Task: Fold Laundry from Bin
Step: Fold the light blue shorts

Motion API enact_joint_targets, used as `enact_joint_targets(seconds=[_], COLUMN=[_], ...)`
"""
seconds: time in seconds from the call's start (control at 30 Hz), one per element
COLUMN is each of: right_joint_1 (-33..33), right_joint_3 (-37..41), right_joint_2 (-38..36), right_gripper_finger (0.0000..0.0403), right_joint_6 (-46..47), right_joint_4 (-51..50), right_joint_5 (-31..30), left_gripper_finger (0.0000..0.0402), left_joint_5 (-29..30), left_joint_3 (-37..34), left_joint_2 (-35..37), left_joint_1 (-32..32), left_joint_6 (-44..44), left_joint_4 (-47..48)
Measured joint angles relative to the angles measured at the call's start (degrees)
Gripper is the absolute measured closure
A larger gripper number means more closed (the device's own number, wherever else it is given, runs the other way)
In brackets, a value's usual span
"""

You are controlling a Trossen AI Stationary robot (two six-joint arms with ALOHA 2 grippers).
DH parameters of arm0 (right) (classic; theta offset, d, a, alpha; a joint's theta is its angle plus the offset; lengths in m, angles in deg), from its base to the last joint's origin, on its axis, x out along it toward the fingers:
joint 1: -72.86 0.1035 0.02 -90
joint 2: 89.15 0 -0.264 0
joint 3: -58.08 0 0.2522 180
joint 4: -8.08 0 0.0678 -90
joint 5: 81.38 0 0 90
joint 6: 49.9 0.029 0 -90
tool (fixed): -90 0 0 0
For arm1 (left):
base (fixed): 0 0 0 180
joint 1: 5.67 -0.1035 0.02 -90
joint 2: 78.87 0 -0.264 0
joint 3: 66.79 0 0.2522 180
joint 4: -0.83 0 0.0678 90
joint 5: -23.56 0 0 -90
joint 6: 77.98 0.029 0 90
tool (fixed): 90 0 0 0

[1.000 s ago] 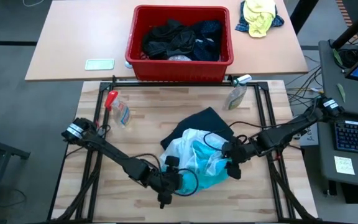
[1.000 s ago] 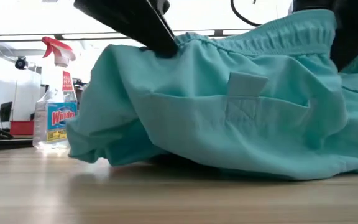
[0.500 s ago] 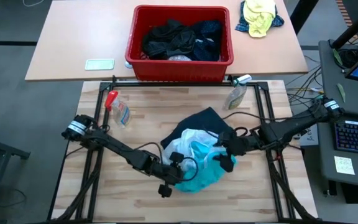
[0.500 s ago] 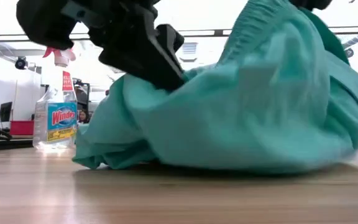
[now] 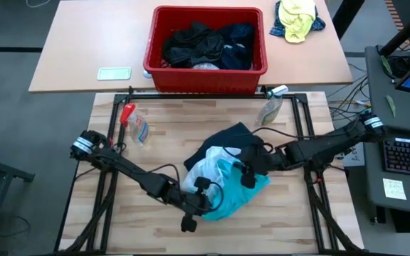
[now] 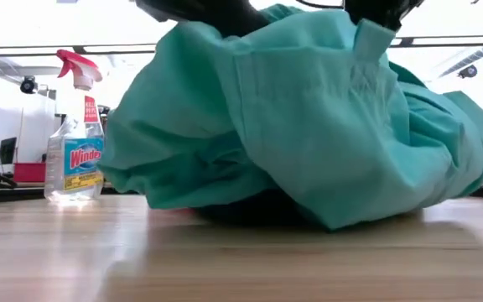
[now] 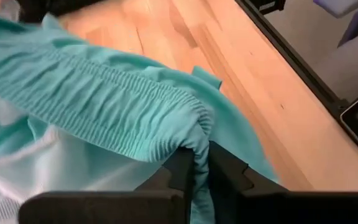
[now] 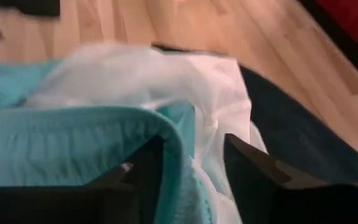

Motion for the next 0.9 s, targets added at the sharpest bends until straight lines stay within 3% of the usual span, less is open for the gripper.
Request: enact_joint_targets(seconds=[0.13, 0.23, 0.3, 0.4, 0.53, 0.73, 0.9], right_joint_1=[1.10, 3.34, 4.99, 6.80, 8.59, 9.07, 9.07], right_joint_3=[-3.14, -4.82, -5.31, -5.32, -5.34, -7.60, -9.33], right_joint_2=[-0.13, -0.28, -0.46, -0.46, -0.46, -0.48, -0.57], right_gripper_finger=[0.0326, 0.0363, 0.0378, 0.0380, 0.0350, 0.0265, 0.0197], right_joint_6=[3.41, 7.71, 10.65, 14.96, 17.58, 20.57, 18.52], right_joint_4=[-10.90, -18.59, -21.41, -23.95, -24.94, -33.84, -34.56], right_joint_5=[5.66, 6.63, 7.10, 13.03, 15.85, 15.53, 7.02], left_gripper_finger=[0.0368, 0.0355, 0.0346, 0.0331, 0.0305, 0.0257, 0.0224], left_joint_5=[0.07, 0.48, 0.50, 0.52, 0.49, 0.50, 0.48], left_joint_3=[0.81, 0.37, 0.31, 0.29, 0.28, 4.03, 6.36], left_joint_2=[-0.25, -0.25, -0.27, -0.29, -0.11, 0.06, 0.08], left_joint_1=[0.00, 0.04, 0.02, 0.04, 0.28, 0.52, 1.62], left_joint_6=[-6.87, -10.28, -11.64, -14.12, -15.33, -19.20, -20.23], left_joint_4=[4.46, 5.36, 6.47, 7.64, 8.59, 17.34, 23.98])
